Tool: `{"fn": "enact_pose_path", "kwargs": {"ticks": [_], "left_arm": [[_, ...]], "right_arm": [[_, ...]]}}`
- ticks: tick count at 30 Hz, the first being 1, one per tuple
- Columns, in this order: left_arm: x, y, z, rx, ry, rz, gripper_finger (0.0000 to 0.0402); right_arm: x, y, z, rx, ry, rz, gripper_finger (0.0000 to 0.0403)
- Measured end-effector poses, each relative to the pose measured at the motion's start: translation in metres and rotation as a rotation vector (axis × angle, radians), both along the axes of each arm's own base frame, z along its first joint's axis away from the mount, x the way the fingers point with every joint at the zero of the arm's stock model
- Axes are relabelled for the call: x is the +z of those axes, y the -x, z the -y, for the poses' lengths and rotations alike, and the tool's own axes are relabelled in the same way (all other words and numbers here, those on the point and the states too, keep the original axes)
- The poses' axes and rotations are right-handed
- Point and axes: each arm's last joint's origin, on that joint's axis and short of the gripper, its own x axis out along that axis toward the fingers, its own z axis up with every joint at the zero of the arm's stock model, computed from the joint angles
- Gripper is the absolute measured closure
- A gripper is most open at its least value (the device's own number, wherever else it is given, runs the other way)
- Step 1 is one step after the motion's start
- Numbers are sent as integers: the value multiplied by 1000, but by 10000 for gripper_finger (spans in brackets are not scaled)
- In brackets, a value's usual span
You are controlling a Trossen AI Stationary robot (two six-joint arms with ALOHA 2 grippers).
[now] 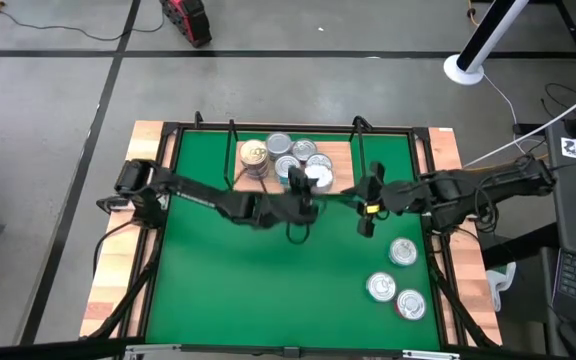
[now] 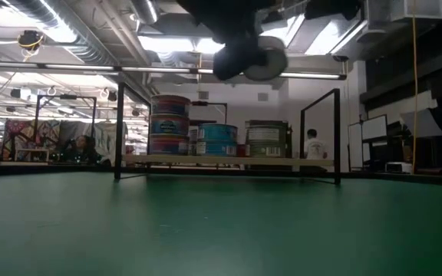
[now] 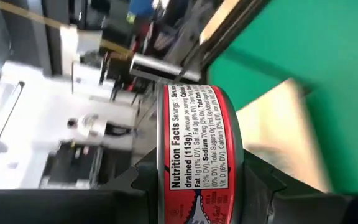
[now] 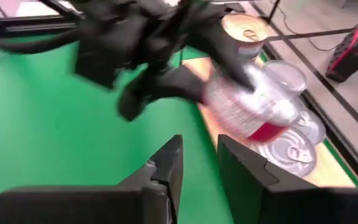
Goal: Stack canned seafood by type on shelf
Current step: Stack the red tuna can on top of the other red tuna can on the shelf
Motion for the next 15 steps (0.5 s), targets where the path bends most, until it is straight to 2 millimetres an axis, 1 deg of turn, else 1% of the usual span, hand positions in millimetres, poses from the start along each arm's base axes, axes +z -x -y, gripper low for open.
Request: {"fn": "enact_pose_path", "kwargs": {"ticks": [2, 6, 9, 11, 15], "left_arm": [[5, 1, -21, 49, -5, 6, 268], [6, 2, -68, 139, 14, 13, 261], [4, 5, -101, 126, 82, 18, 263], [2, 7, -119, 97, 131, 27, 267], [2, 14, -148, 146, 184, 63, 267]], "right_arm": [[3, 3, 6, -12, 8, 10, 303], [4, 2, 20, -42, 42, 5, 303], [4, 1, 33, -70, 46, -5, 303], [4, 0, 42, -68, 31, -10, 303], [5, 0, 67, -88, 22, -9, 303]]}}
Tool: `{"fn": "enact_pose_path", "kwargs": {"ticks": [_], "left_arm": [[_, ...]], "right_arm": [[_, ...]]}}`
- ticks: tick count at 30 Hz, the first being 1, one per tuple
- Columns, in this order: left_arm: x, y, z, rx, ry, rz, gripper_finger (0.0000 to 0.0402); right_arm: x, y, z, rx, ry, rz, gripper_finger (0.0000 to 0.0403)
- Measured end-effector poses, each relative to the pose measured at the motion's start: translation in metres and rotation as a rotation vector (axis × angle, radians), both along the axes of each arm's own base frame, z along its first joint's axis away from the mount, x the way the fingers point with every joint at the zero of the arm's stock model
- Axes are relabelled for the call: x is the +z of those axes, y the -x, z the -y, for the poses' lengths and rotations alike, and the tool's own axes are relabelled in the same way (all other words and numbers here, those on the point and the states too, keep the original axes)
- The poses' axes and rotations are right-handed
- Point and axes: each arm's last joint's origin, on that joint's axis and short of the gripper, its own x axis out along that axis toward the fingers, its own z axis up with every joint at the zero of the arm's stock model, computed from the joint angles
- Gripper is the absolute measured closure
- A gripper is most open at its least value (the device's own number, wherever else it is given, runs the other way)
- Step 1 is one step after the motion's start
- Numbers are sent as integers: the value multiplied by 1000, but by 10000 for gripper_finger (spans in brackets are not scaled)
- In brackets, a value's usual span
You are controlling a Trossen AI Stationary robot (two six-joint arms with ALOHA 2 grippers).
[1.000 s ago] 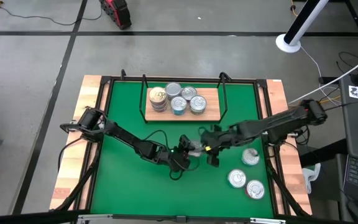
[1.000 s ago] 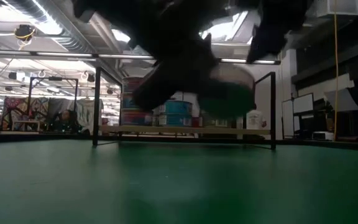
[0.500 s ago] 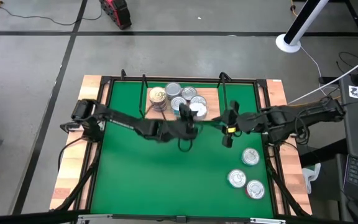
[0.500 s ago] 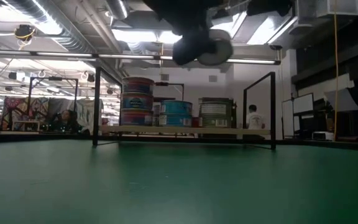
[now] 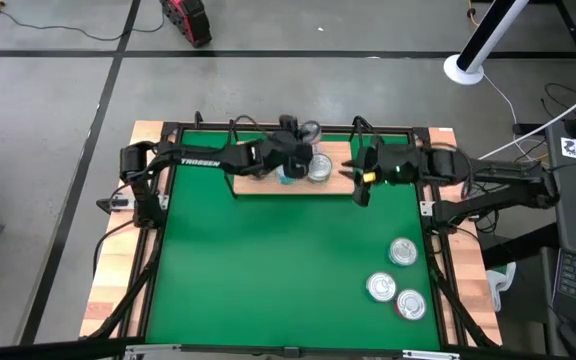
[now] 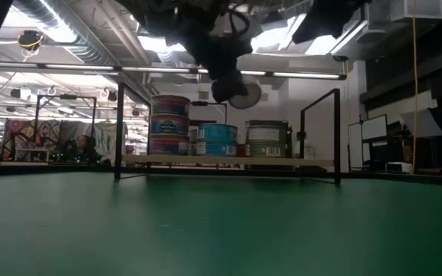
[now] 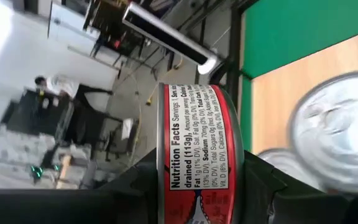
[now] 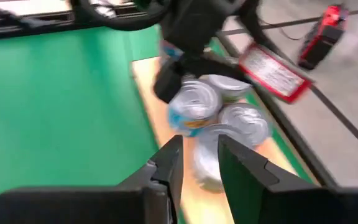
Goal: Stack canned seafood by type on shelf
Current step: Stack the red tuna can on top of the other red tuna can on the shelf
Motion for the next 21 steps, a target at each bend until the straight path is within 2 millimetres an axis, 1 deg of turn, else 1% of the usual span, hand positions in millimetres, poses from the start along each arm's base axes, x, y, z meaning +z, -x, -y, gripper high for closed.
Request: {"fn": "enact_pose_path", "kwargs": {"ticks": [4, 8, 11, 14, 17, 21], "left_arm": [[-3, 5, -17, -31, 79, 16, 259], [-4, 7, -23, -78, 142, 42, 262], [-5, 8, -28, -99, 178, 53, 267], [-7, 10, -31, -112, 195, 34, 265], [-10, 13, -34, -105, 210, 9, 259], [-12, 15, -38, -112, 227, -2, 259]], "right_arm": [[-1, -4, 33, -36, -24, 28, 303], [-5, -12, 69, -19, -65, 85, 303], [-11, -18, 95, -55, -74, 127, 303], [-19, -24, 121, -104, -70, 156, 303], [-31, -30, 145, -125, -82, 171, 303], [-47, -40, 168, -135, -88, 201, 303]]}}
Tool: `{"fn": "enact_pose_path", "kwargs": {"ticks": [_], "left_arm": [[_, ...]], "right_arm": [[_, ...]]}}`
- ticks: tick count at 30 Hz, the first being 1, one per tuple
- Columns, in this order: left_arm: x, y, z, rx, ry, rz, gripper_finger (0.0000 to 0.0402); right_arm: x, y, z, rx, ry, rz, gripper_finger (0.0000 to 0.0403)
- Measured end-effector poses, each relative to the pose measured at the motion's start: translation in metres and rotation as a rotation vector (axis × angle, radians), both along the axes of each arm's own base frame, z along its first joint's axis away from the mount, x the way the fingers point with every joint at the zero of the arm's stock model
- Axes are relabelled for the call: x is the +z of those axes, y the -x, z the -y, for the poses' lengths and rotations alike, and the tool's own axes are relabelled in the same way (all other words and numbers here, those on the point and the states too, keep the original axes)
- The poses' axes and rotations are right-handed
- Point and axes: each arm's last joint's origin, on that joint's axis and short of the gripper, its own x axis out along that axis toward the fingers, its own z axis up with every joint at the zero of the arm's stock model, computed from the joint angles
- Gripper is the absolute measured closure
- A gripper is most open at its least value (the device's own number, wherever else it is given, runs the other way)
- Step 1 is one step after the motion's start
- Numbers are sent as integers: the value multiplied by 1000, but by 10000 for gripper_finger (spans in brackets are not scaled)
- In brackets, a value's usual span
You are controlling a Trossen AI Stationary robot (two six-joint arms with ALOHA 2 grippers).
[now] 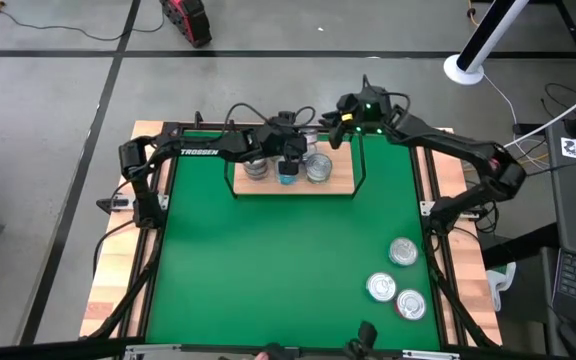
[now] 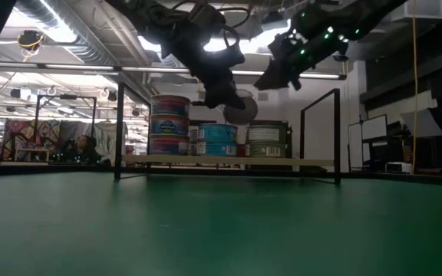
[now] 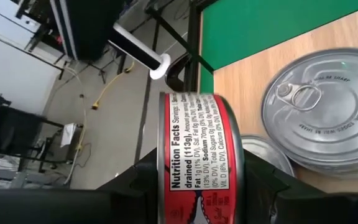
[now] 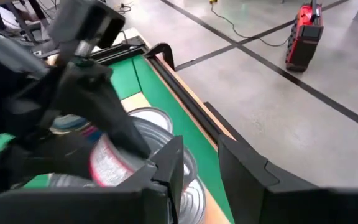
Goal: Stack canned seafood by type on shelf
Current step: Stack the red tuna can on top of the other red tuna can on the shelf
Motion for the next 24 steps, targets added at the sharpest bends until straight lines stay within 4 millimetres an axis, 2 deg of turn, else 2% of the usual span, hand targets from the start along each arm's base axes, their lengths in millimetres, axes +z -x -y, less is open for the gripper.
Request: {"fn": "enact_pose_path", "kwargs": {"ticks": [4, 11, 24], "left_arm": [[-6, -1, -3, -15, 15, -10, 265], [-36, -9, -10, -25, 20, -87, 259], [-38, -12, -11, -31, 1, -81, 255]], "right_arm": [[-16, -11, 12, -2, -7, 4, 303], [-31, -21, 19, 13, -37, -28, 304], [-38, -22, 18, 35, -62, -59, 304]]}}
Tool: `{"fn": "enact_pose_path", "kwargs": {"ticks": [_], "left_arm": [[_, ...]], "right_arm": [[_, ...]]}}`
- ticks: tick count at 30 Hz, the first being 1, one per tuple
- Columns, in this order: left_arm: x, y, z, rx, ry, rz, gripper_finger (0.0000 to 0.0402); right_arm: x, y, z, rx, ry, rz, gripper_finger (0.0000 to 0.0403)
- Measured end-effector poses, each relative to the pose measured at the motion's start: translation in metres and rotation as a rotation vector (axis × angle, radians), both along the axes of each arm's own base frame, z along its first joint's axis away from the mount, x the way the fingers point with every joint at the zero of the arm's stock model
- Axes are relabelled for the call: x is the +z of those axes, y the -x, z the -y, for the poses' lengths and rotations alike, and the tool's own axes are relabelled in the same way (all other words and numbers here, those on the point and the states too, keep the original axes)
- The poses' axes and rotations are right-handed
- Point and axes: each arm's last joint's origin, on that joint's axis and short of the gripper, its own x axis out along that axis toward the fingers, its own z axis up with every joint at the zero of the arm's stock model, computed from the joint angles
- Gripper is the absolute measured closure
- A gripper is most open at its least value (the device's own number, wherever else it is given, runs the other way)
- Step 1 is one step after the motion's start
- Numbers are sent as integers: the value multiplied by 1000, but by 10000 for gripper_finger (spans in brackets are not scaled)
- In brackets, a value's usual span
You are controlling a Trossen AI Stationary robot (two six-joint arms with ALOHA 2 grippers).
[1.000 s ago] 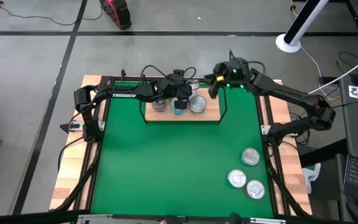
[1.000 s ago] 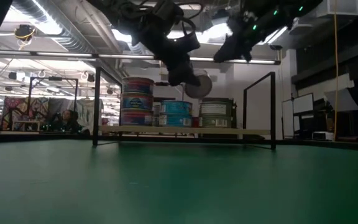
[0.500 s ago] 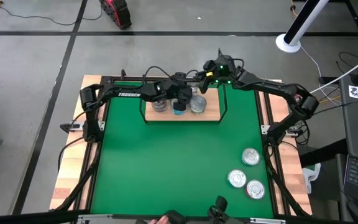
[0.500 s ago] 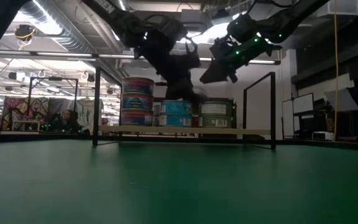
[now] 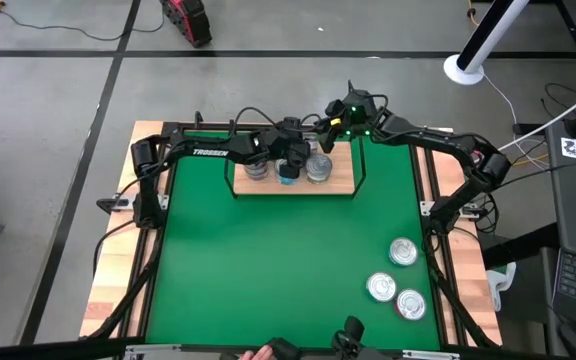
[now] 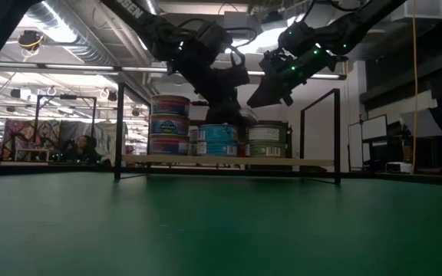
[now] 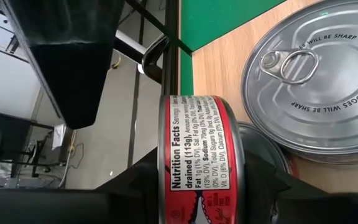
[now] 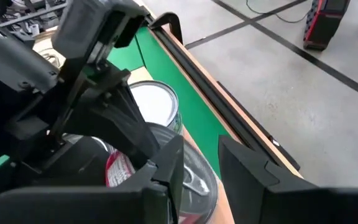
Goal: Stack canned seafood by type on shelf
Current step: Stack the red tuna can on top of the other red tuna can on the shelf
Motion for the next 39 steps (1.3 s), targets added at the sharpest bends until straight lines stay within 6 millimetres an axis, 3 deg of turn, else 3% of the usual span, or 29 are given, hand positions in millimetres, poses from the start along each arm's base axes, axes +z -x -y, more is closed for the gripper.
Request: {"fn": "enact_pose_path", "kwargs": {"ticks": [19, 31, 39], "left_arm": [[0, 0, 1, -11, -14, -10, 179], [1, -3, 8, -35, -28, -6, 174], [15, 2, 10, -28, -7, 32, 174]], "right_arm": [[-9, 4, -3, 0, -65, -83, 304], [-9, 4, -4, 0, -68, -86, 304], [-9, 4, -4, 0, -70, -89, 304]]}}
